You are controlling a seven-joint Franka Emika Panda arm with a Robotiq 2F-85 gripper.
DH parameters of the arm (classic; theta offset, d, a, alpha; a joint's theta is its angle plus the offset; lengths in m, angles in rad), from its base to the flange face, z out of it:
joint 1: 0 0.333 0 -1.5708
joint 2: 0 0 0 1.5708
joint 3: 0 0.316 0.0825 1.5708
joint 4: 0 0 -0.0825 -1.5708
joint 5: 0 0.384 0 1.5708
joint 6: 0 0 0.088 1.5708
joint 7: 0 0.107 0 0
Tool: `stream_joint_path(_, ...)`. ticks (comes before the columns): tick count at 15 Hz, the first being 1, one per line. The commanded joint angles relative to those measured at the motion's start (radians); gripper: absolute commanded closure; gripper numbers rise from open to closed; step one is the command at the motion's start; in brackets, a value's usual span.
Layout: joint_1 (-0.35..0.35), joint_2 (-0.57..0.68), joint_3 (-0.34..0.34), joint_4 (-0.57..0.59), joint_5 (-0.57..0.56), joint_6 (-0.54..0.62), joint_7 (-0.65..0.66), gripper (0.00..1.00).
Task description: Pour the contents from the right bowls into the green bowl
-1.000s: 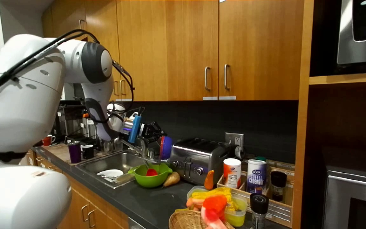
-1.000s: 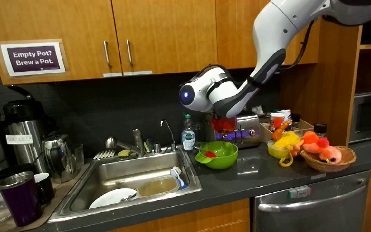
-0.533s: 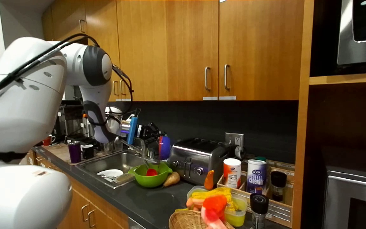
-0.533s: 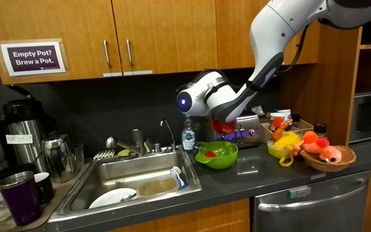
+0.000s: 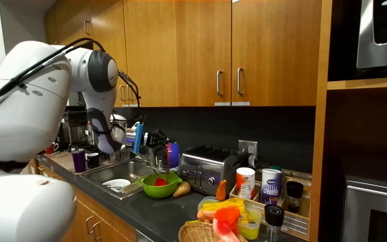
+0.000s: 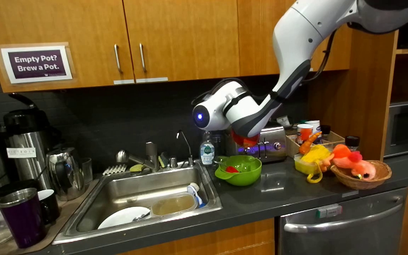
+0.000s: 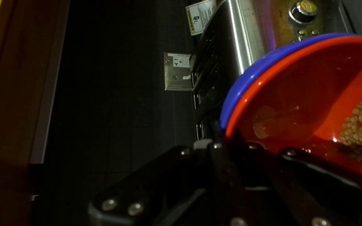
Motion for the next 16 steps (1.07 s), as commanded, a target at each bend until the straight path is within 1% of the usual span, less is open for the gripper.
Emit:
stream_joint_path(1, 0.007, 0.006, 0.003, 0.003, -0.03, -0.041, 0.006, 0.98)
stream_joint_path(16, 0.023, 0.049, 0.015, 0.011, -0.1, -0.087, -0.004, 0.98)
